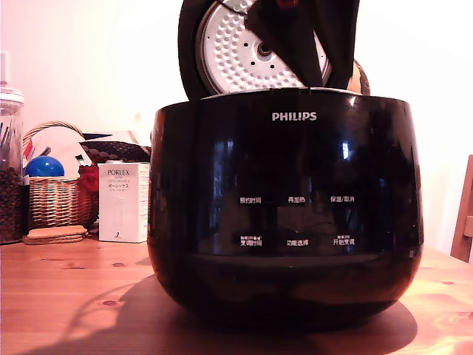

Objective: Place the pot you are holding inside the rice cooker

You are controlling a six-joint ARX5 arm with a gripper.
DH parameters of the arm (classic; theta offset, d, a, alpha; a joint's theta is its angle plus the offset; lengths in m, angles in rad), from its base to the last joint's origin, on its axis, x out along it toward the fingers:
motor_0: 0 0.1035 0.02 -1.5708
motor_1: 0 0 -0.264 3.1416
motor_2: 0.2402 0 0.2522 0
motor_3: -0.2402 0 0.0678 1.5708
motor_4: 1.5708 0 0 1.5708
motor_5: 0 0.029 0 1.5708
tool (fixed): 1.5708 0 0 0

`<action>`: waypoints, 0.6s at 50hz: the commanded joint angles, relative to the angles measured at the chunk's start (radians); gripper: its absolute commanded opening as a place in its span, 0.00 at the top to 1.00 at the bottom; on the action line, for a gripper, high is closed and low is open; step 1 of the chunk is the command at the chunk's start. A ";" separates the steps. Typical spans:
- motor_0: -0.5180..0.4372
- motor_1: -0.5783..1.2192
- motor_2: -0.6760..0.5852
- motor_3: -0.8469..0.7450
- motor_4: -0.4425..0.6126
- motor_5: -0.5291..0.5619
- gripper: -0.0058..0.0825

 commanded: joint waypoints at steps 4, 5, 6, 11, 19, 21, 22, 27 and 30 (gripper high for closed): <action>0.005 -0.035 0.013 0.005 -0.007 -0.008 0.59; 0.006 -0.038 0.013 0.005 -0.008 -0.008 0.60; 0.006 -0.040 0.013 0.006 -0.008 -0.009 0.62; 0.006 -0.060 0.013 0.006 -0.008 -0.008 0.77; 0.013 -0.106 0.013 0.006 -0.008 -0.006 0.96; 0.021 -0.121 0.013 0.006 -0.008 -0.006 0.96; 0.027 -0.129 0.013 0.006 -0.013 -0.006 0.96; 0.057 -0.162 0.013 0.006 -0.058 -0.006 0.96; 0.080 -0.182 0.013 0.006 -0.082 -0.006 0.96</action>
